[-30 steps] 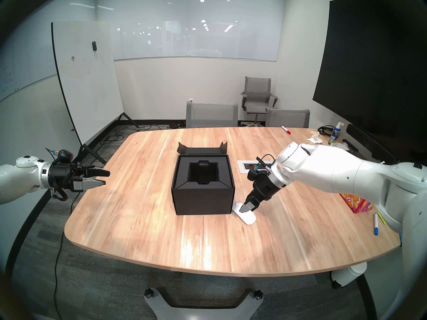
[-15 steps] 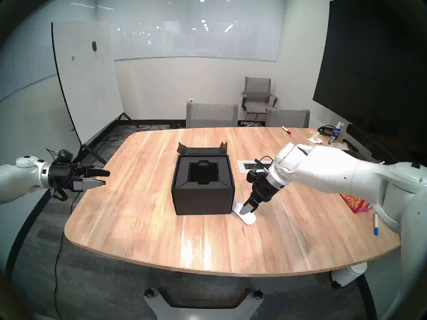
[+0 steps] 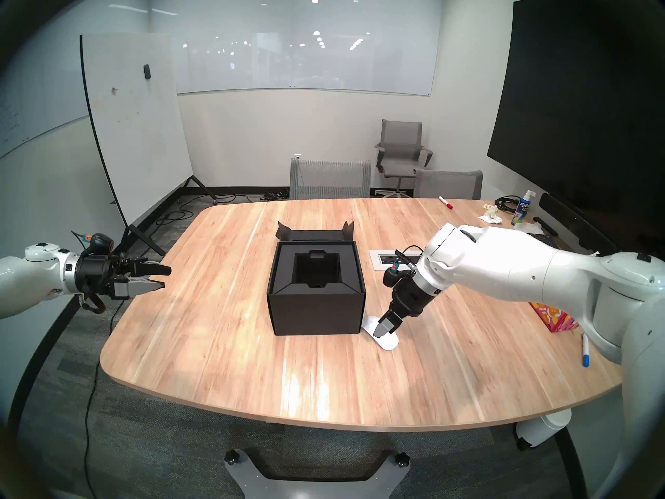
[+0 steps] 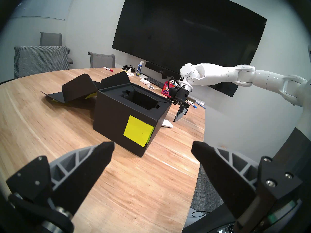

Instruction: Open the box and place the mouse inside

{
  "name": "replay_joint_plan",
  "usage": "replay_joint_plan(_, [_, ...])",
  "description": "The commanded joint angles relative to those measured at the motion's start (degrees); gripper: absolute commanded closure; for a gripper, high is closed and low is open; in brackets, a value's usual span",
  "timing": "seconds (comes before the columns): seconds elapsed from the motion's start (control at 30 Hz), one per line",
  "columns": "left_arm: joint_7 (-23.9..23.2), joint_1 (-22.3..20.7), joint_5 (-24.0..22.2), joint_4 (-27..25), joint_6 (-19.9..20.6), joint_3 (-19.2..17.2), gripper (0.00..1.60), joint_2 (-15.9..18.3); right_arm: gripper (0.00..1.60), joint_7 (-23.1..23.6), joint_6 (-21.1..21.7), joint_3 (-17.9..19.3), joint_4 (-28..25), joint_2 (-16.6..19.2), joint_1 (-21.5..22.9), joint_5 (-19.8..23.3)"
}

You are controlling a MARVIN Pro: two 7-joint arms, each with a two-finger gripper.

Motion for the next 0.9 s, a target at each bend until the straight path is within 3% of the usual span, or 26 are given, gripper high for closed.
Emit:
replay_joint_plan(0.0, [0.0, -0.6, -0.5, -0.1, 0.1, -0.7, 0.0, -0.1, 0.0, -0.2, 0.0, 0.4, -0.9, 0.3, 0.9, -0.2])
replay_joint_plan(0.87, [0.0, -0.6, -0.5, -0.1, 0.1, -0.7, 0.0, -0.1, 0.0, -0.3, 0.1, 0.6, -1.0, 0.3, 0.8, -0.3])
